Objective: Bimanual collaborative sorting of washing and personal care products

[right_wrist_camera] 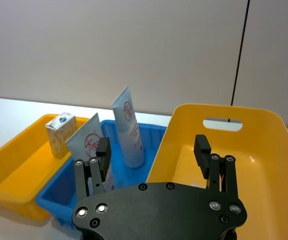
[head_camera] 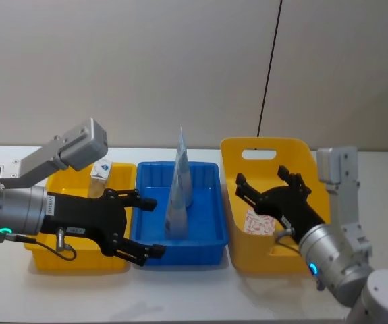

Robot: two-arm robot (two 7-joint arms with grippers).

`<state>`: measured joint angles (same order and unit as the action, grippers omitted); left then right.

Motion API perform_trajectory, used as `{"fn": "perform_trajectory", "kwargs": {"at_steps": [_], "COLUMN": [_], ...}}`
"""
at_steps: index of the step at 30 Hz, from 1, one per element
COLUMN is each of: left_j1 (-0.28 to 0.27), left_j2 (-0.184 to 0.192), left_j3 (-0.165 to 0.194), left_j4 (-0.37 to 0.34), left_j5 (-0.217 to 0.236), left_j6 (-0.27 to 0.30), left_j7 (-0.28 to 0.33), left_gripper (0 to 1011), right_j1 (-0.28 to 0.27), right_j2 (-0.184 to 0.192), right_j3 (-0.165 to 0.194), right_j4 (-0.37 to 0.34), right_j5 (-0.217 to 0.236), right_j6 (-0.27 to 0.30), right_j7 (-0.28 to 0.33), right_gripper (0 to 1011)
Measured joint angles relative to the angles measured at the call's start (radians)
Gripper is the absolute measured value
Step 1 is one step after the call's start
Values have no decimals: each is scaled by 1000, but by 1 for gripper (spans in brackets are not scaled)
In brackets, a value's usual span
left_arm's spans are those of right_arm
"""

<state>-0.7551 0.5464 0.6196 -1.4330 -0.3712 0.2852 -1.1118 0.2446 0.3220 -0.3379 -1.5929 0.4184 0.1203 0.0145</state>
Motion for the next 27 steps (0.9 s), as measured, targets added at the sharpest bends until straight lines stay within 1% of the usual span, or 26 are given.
{"fn": "perform_trajectory", "kwargs": {"at_steps": [1, 4, 8, 12, 16, 21, 23, 27], "left_j1": [0, 0, 0, 0, 0, 0, 0, 0], "left_j2": [0, 0, 0, 0, 0, 0, 0, 0], "left_j3": [0, 0, 0, 0, 0, 0, 0, 0], "left_j4": [0, 0, 0, 0, 0, 0, 0, 0], "left_j5": [0, 0, 0, 0, 0, 0, 0, 0], "left_j6": [0, 0, 0, 0, 0, 0, 0, 0], "left_j7": [0, 0, 0, 0, 0, 0, 0, 0], "left_gripper": [1002, 1001, 1001, 1001, 1001, 1001, 1001, 1001], "right_j1": [-20, -50, -82, -105, -120, -122, -120, -105], "right_j2": [-4, -12, -22, -34, -44, -50, -51, -50], "right_j3": [0, -4, -11, -19, -29, -40, -43, -54], "right_j4": [-23, -57, -88, -105, -108, -97, -90, -59], "right_j5": [-4, -14, -29, -43, -61, -76, -80, -92], "right_j6": [6, 16, 24, 28, 31, 32, 32, 28], "right_j7": [-15, -41, -68, -90, -107, -108, -106, -82], "right_gripper": [1003, 1004, 1004, 1004, 1004, 1004, 1004, 1004]}}
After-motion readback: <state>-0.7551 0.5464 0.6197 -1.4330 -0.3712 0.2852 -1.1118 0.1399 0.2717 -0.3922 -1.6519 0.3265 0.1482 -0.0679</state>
